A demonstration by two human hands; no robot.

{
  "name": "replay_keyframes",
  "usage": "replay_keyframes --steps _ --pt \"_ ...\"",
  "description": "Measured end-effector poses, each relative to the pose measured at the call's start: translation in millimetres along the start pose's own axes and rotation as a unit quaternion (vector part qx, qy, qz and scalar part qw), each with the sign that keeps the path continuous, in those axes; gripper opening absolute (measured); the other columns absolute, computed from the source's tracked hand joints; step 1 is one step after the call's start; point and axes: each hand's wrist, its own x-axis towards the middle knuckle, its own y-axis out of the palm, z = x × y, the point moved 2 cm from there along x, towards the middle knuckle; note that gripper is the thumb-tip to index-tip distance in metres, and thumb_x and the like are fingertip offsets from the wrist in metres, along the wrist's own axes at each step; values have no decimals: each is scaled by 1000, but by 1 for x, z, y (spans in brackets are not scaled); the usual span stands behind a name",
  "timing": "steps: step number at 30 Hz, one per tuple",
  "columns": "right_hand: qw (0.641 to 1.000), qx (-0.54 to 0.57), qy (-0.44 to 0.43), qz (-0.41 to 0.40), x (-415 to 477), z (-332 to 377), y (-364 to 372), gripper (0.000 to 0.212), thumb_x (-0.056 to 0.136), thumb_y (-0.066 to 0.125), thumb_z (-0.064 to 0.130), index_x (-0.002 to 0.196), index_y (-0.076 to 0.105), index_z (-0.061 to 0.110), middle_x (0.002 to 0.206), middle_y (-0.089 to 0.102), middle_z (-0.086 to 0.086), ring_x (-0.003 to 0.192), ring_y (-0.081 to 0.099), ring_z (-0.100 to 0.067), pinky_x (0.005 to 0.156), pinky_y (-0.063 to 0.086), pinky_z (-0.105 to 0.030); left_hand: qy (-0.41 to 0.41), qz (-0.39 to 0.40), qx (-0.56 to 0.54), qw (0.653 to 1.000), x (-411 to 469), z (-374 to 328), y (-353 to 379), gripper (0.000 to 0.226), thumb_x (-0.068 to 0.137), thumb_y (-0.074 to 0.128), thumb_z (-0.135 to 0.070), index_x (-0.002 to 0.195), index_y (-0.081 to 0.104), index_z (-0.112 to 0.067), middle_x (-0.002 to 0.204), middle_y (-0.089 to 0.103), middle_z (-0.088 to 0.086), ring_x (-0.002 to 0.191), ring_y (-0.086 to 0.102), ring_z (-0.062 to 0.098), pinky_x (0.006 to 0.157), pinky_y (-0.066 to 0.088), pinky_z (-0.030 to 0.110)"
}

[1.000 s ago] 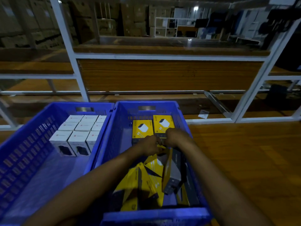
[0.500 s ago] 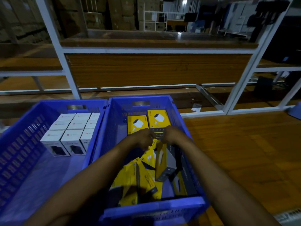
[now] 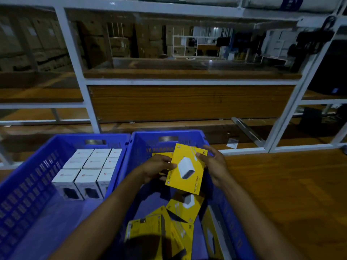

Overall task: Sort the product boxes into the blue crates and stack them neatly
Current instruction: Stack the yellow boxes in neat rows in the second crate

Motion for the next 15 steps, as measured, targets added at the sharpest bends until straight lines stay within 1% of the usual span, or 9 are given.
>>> replay_keyframes --steps 2,4,5,7,8,11,13,15 --pt "999 47 6 -19 -1 2 1 41 87 71 5 126 59 12 104 73 -11 86 71 -24 63 58 -30 21 -13 -53 998 -3 -6 2 13 96 62 -17 89 71 -11 77 69 5 68 64 20 63 49 31" --pt "998 67 22 -5 0 -1 7 31 91 68 14 121 63 8 102 74 -10 90 72 -28 61 56 -30 46 -46 -92 994 -3 -10 1 19 97 60 -18 84 73 -15 79 71 5 71 65 22 66 52 32" --pt "997 66 35 10 -2 -1 12 27 94 65 20 118 66 9 103 75 -11 88 72 -28 61 56 -31 57 -66 -103 991 -2 -12 -1 18 97 60 -19 85 74 -16 82 72 7 74 67 23 69 54 34" --pt "996 54 55 48 -3 0 26 27 96 61 31 113 70 12 105 75 -11 87 73 -26 66 58 -35 86 -109 -137 981 -1 -14 -3 15 96 61 -16 101 73 -9 96 74 14 85 68 28 77 55 40" --pt "995 48 56 65 -2 4 33 28 96 60 33 111 71 12 106 75 -11 88 73 -26 69 59 -37 100 -129 -164 973 0 -15 -5 17 97 59 -14 106 70 -5 100 73 16 87 69 29 77 56 40" --pt "996 15 40 77 -1 12 50 28 97 59 33 110 71 11 104 75 -10 88 73 -24 72 59 -37 117 -170 -242 948 -2 -20 -7 17 98 55 -10 105 68 -2 101 73 17 85 72 27 70 60 36" --pt "996 8 49 78 1 6 58 33 96 59 39 116 68 14 107 75 -10 93 72 -28 76 59 -40 115 -188 -290 931 -2 -21 -9 19 99 52 -11 107 66 0 105 72 19 87 71 28 69 60 37" --pt "993 38 76 83 -1 -5 63 35 96 56 46 118 65 20 108 74 -9 96 72 -30 78 59 -42 115 -201 -333 914 -1 -20 -12 23 101 49 -13 112 62 2 109 71 20 92 70 29 68 61 37"
